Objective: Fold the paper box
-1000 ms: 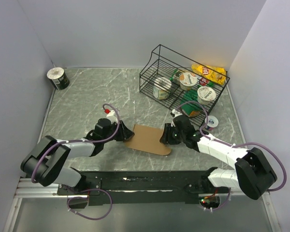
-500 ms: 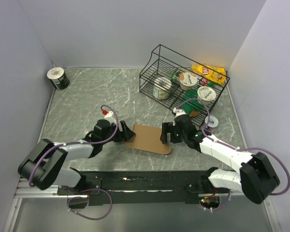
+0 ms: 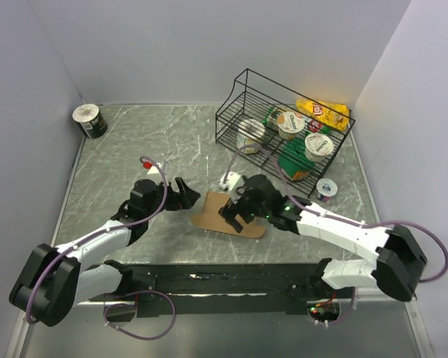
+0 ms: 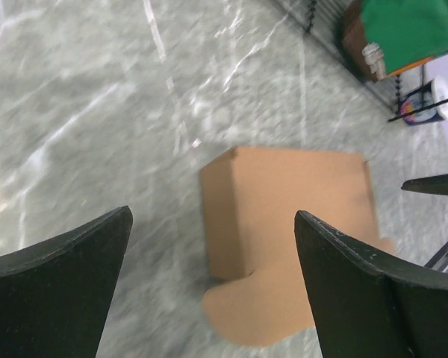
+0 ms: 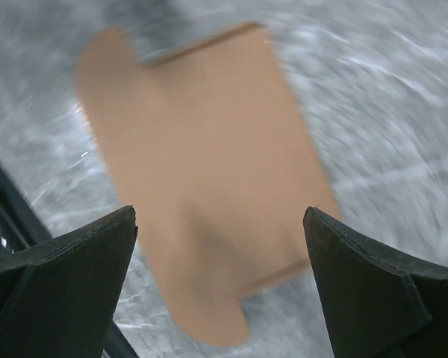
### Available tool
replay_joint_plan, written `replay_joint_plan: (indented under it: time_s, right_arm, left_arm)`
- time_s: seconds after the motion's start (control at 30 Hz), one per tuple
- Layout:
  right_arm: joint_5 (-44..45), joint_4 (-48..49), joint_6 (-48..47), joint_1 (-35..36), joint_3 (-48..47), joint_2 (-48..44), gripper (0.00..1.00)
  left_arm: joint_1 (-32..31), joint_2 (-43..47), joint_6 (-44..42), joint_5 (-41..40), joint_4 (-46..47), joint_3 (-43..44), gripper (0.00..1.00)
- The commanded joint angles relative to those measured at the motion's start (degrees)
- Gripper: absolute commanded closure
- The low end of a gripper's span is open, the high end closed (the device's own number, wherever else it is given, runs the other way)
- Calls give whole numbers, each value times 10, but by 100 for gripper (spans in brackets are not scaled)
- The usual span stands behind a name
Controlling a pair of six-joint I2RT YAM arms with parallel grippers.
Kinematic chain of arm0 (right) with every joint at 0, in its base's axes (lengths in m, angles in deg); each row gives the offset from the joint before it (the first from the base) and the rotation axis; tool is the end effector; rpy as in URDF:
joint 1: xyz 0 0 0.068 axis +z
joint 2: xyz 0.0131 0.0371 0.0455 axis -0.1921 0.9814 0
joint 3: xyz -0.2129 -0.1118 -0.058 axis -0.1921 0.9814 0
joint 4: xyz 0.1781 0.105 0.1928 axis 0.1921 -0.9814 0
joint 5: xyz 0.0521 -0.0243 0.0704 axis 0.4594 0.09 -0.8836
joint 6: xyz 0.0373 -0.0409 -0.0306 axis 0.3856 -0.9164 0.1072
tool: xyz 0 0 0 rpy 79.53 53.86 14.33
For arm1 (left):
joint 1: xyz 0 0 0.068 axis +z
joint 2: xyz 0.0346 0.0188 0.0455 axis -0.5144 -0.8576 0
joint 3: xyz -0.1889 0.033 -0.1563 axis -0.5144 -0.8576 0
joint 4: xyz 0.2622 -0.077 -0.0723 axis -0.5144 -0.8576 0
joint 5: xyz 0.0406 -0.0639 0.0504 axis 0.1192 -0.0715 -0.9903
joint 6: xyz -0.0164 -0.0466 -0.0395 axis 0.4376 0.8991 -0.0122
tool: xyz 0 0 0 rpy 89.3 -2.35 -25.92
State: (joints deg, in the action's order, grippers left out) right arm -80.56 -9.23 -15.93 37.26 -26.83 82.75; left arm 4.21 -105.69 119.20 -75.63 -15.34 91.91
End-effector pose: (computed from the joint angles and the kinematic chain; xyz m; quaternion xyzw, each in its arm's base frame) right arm 0.1969 0.2261 0.2072 -0.4324 0.7842 0.1827 0.4059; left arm 0.2388 -0.1291 0.1509 -0.0120 0.8233 -0.3459 0.4499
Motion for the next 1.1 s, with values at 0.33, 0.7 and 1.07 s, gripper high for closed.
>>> replay_joint_plan:
  time_s: [0.33, 0.7, 1.07]
  right_arm:
    - [67, 24, -137, 69, -66, 129, 0]
    - [93, 30, -157, 77, -66, 181, 3]
    - [116, 27, -155, 78, -69, 216, 7]
  left_arm:
    - [18, -32, -26, 106, 100, -61, 1]
    - [19, -115, -44, 157, 182, -46, 10]
    - [20, -201, -11, 180, 264, -9, 16]
